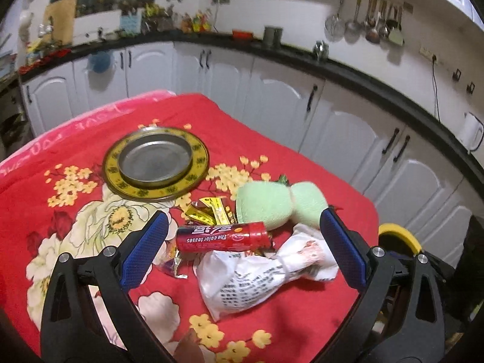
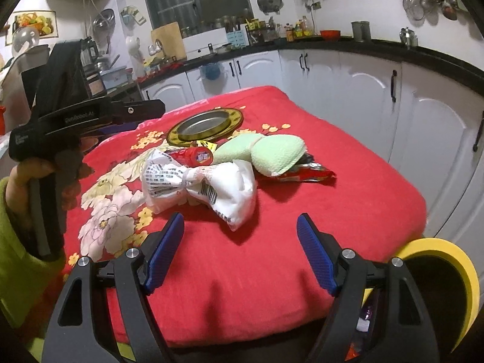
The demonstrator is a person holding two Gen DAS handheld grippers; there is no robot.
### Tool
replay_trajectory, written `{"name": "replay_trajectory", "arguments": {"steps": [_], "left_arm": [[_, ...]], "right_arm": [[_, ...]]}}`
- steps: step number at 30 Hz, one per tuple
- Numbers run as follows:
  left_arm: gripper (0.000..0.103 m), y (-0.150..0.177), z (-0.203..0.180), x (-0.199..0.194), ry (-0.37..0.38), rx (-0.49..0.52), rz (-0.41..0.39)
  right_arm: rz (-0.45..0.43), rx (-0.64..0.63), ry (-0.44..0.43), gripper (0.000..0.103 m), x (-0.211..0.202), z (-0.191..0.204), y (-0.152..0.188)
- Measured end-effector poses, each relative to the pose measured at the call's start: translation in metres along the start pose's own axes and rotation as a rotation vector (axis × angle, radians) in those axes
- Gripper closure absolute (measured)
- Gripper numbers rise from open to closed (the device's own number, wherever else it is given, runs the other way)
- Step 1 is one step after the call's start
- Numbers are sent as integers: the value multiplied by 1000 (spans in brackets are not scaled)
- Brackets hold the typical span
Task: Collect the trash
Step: 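Move both open grippers back toward the remaining items on the table, then grasp the white plastic bag with the right gripper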
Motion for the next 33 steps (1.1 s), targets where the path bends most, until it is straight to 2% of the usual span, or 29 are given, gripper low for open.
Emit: {"name": "replay_trajectory", "arguments": {"steps": [6,12,14,16,17,18,21,25,29,33], "left_arm": [[11,-6,13,25,46,47,76],[11,-8,6,45,113,188,147],[11,-6,4,52,136,216,170],[11,-3,2,58,157,234,186],[11,-3,1,60,166,242,191],[11,-1,-1,63,185,255,202],[11,5,-4,70,208,283,229],[11,16,-7,79,228,327,283],[11,29,-9,81,254,352,323],[11,40,-7,81,266,350,345]], "right_arm": [[55,-11,-43,29,35,3,-7],[116,-24,-59,29,65,3,-7],[129,-26,-76,34,70,3,-5],[138,-33,-90,48,71,5,-3],[141,-40,-88,52,70,6,-3],[142,-43,-94,63,68,6,-1],[145,-52,-104,68,63,8,1],[142,-109,-82,69,45,13,11],[154,-104,-83,70,27,12,22],[155,-131,-64,70,9,11,30]]}}
Point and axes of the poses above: each gripper's, at about its wrist camera, not at the fingertips, and x roughly the way its jaws point, z to its left, y to its underside, the point moved 5 cm from there along x, roughly the way its jaws point, and after that the axes turned 4 degrees about x, right-handed, at the moved point
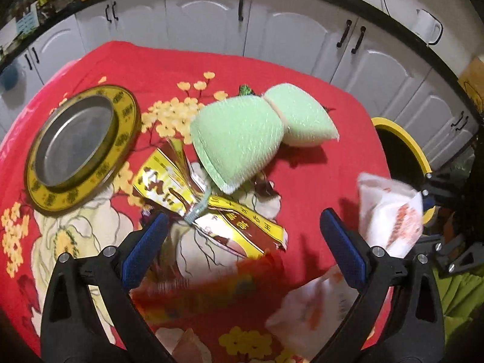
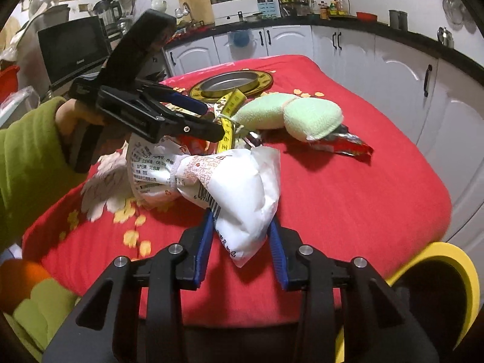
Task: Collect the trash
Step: 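Grasp the white plastic bag with the right gripper, then grasp the red can with the left gripper while the right gripper lifts the white bag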
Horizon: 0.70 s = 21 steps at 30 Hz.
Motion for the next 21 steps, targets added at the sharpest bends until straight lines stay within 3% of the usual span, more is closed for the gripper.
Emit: {"name": "replay_trajectory", "arguments": {"steps": [10,16,21], "left_arm": [[11,23,-7,-4,32,-2,5],[11,38,-7,-22,57,4,-48],[11,50,-13,-30,54,65,-26]], "right_arm": [[-17,-27,54,71,-37,-9,17],[-38,-5,67,72,-56,-15,26],[-62,32,104,72,-72,-28,30]]}}
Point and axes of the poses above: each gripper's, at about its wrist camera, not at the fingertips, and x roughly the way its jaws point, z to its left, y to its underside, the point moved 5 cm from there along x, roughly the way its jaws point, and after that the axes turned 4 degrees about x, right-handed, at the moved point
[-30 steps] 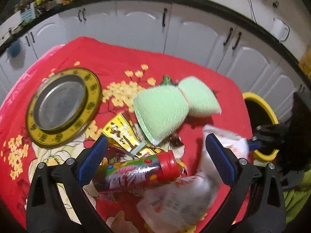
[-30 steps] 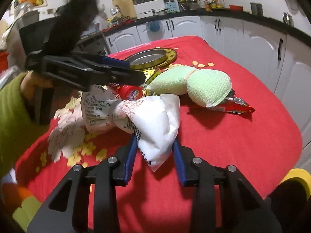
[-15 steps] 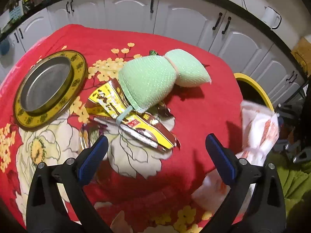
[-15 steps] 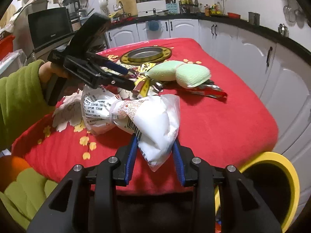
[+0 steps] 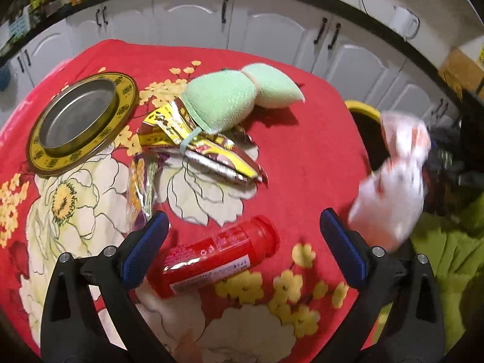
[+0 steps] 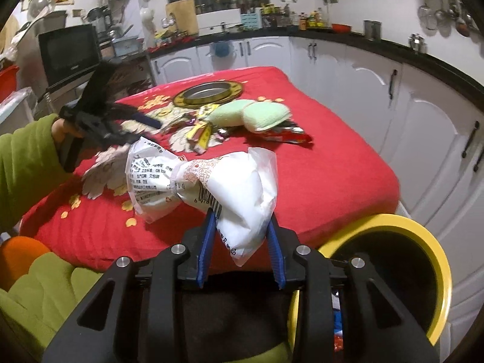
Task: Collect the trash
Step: 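Grasp the red can with the left gripper while the right gripper lifts the white bag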
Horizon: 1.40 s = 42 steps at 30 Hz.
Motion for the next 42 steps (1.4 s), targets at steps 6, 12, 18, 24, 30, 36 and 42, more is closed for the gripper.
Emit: {"name": "replay_trajectory", "arguments": {"steps": [6,12,18,24,30,36,42], "left_arm": [[12,9,-18,11,-67,148,81],[39,21,-30,29,-192,290,157],[47,25,-31,27,-200,279,173],[53,32,-37,23,-260,226,161],[62,27,-46,21,-322,139,127],[69,14,-55,21,-305,15,86],[73,-8,-75,29,-272,19,45]], "right_arm": [[-51,70,32,72,-20,-20,-5],[-95,116,45,72,-36,-31,-10],[-133,140,55,72,-51,-38,-13],[-176,154,55,72,-67,-44,-17],[-204,166,50,72,-77,-51,-20],[-222,177,45,72,-83,-54,-19],[-244,198,51,72,-90,-61,-16]]}}
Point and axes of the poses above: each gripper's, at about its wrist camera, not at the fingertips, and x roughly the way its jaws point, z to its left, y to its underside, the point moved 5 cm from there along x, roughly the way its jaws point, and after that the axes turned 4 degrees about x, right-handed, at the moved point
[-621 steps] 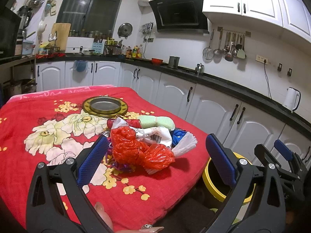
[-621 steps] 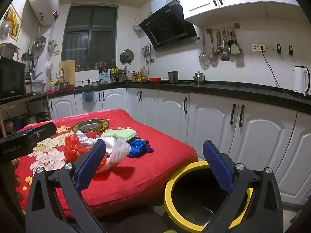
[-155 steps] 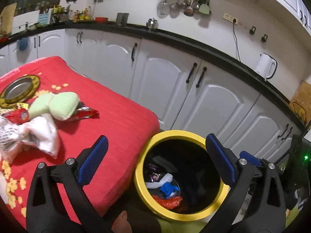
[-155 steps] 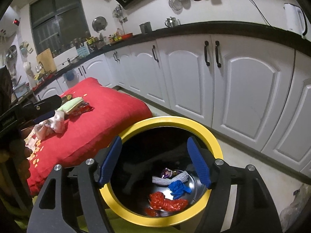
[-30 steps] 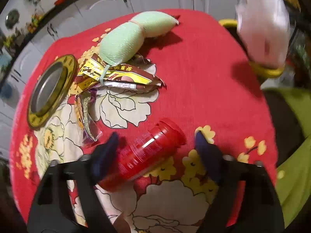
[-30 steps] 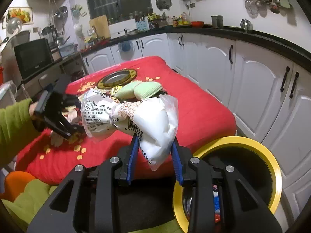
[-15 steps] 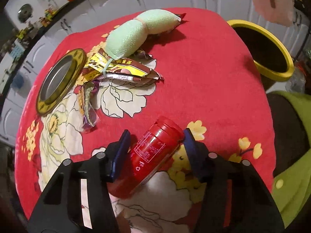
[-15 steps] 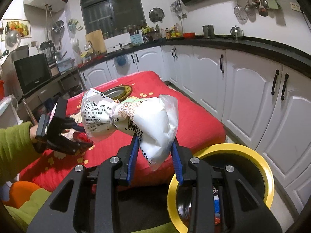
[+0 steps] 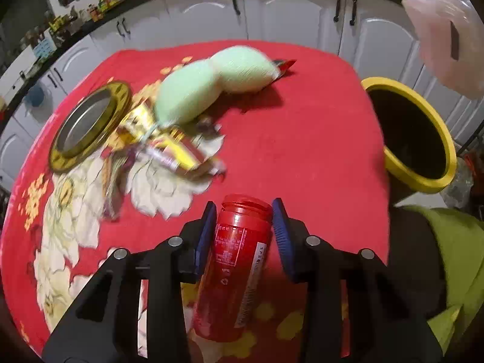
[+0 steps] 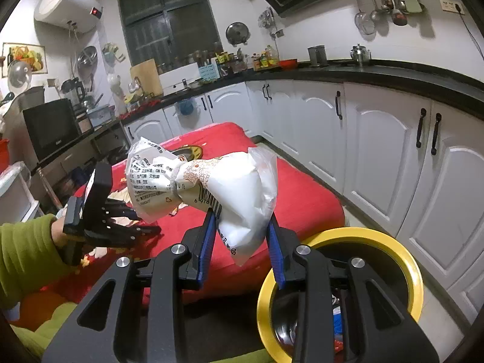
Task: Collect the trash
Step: 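Grasp the red can with the left gripper while the right gripper lifts the white bag, then carry the red can and white bag over the yellow bin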
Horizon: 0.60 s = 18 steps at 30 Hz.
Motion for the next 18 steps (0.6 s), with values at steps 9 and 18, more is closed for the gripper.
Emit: {"name": "replay_trajectory", "arguments": {"steps": [9,18], "left_arm": [[74,-43,-26,0,54,-5,-64],[75,-94,-65,-6,138,-7,-148]], "right_arm": [[-28,21,32,72,-11,-10,3],[-65,51,107,72,-27,-36,1]]}}
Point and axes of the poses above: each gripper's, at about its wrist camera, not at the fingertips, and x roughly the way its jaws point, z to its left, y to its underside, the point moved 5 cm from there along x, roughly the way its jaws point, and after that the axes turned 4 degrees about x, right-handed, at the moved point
